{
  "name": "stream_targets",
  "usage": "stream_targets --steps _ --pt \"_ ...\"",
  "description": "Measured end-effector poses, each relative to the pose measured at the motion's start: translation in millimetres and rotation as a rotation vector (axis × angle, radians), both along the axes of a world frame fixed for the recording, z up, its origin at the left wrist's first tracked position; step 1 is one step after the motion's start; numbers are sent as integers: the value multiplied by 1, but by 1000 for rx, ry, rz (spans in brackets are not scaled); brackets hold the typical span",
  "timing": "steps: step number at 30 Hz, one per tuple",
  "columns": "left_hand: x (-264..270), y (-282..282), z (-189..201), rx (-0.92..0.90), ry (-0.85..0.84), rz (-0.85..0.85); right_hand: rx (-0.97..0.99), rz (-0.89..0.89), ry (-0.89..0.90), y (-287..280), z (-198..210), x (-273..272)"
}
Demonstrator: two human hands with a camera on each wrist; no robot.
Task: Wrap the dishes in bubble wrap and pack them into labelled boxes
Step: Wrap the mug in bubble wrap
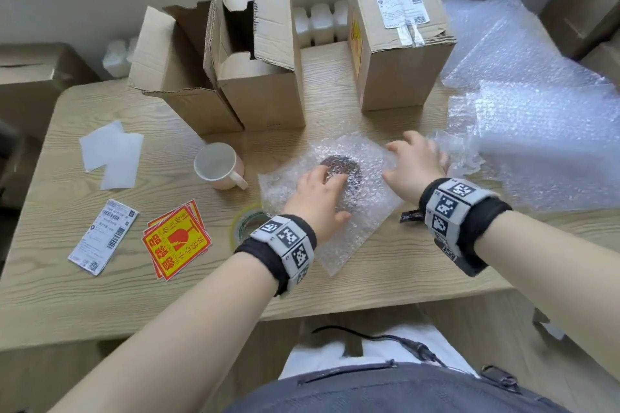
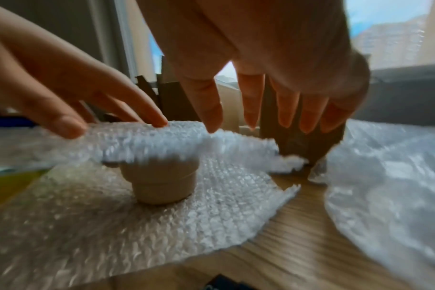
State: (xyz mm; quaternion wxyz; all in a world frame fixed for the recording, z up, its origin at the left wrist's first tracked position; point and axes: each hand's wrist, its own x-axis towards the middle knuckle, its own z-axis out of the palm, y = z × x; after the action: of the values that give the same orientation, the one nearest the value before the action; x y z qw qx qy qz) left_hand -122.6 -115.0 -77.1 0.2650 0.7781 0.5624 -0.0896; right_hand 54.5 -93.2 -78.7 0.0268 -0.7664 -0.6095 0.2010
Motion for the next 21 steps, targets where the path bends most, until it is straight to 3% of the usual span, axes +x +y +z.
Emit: stream_targets --steps 2,5,12,16,21 --pt "2 -1 -1 72 2 2 41 171 1 -6 4 -6" --pt "5 1 -1 137 42 27 7 327 144 -15 2 -19" --pt "16 20 -1 74 238 23 -93 336 314 -22 -10 -14" --pt "24 26 -2 39 290 61 12 88 478 -14 -17 -4" --pt "27 28 -3 15 315 77 -215 -180 211 7 -31 14"
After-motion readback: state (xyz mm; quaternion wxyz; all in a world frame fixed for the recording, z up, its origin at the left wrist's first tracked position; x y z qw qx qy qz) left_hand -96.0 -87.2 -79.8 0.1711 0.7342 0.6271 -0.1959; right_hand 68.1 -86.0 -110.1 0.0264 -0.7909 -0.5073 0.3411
